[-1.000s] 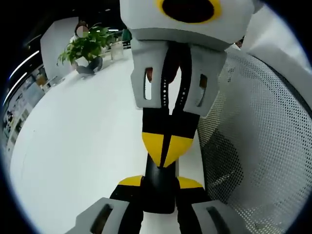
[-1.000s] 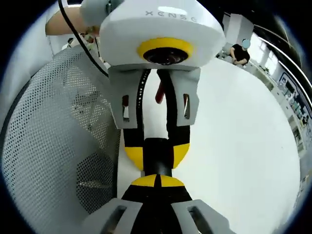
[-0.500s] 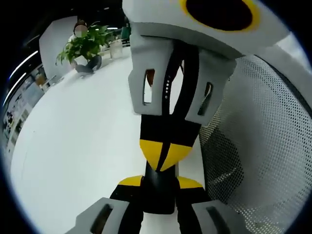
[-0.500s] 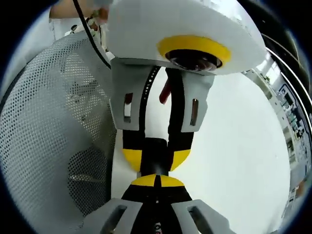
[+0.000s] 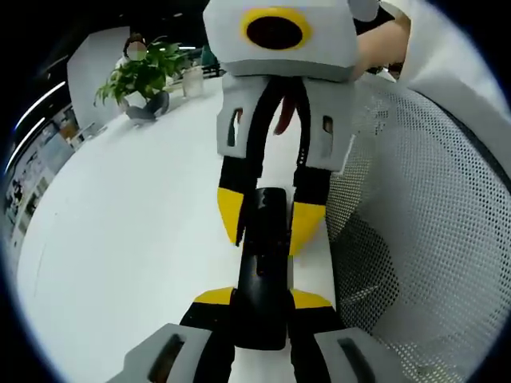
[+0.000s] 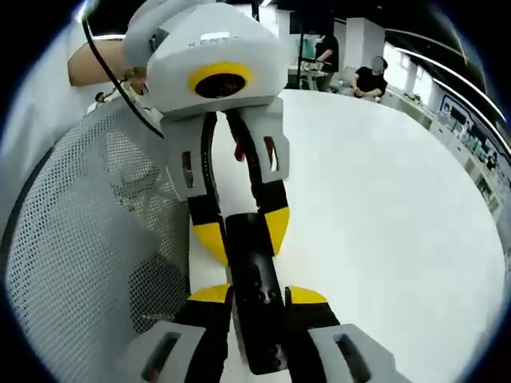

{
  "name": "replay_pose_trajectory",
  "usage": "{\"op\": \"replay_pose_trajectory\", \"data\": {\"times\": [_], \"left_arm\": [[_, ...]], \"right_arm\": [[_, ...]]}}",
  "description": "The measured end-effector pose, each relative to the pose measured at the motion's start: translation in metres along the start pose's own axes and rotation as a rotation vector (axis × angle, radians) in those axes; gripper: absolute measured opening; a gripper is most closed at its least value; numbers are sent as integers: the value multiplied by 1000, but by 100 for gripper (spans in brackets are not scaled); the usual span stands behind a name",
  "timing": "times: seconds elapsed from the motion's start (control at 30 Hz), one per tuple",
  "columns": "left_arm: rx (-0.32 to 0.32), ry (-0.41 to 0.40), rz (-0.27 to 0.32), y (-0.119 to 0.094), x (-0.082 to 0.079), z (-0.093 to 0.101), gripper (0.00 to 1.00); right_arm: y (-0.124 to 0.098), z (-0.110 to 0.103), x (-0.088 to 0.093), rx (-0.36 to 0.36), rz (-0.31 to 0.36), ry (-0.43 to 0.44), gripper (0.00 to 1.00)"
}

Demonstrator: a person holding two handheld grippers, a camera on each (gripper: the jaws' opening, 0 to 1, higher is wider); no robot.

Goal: Press the specified remote control buttons in sequence, fully releasing each button before pressing the next.

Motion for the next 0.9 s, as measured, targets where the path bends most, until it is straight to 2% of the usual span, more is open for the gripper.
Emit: {"op": "replay_pose_trajectory", "data": {"times": [0.13,0.2,0.37,0.43,0.47,0.53,0.57,0.63,0.7,0.77,0.87,0.9], "left_arm": [[-3,12,1,0,0,1,23],[-10,10,15,0,0,1,23],[-25,-26,26,0,-1,0,23],[-55,-67,58,0,-2,-1,23],[-61,-81,71,0,-2,0,24],[-73,-107,82,-1,-1,0,24],[-84,-156,90,-1,-2,0,25],[-92,-187,90,-1,-3,-1,26],[-141,-234,67,-5,0,-6,30],[-171,-272,140,-13,-11,-10,37],[-213,-323,204,-31,-20,-16,45],[-256,-323,236,-39,-24,-20,46]], "right_arm": [[0,-1,12,-15,-24,4,35],[1,-2,15,-10,-38,-23,33],[3,-1,12,5,-44,-74,27],[3,3,13,15,-56,-128,22],[3,4,12,11,-55,-104,22],[3,3,13,8,-53,-111,22],[2,3,13,8,-50,-118,22],[2,3,13,7,-45,-118,22],[2,4,13,6,-41,-115,22],[2,3,13,7,-39,-111,22],[2,3,13,8,-36,-107,22],[2,3,13,8,-35,-104,22]]}}
Point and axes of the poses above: the point that each gripper's makers call its tool centre point, and the gripper's own axes: y roughly forward along the fingers, z roughly to its right, x roughly out of its underside, the point moved 2 cm from there along -y, roughly backward along the fingers, and after that the axes turned 2 degrees about -z, right-handed, at the moved point
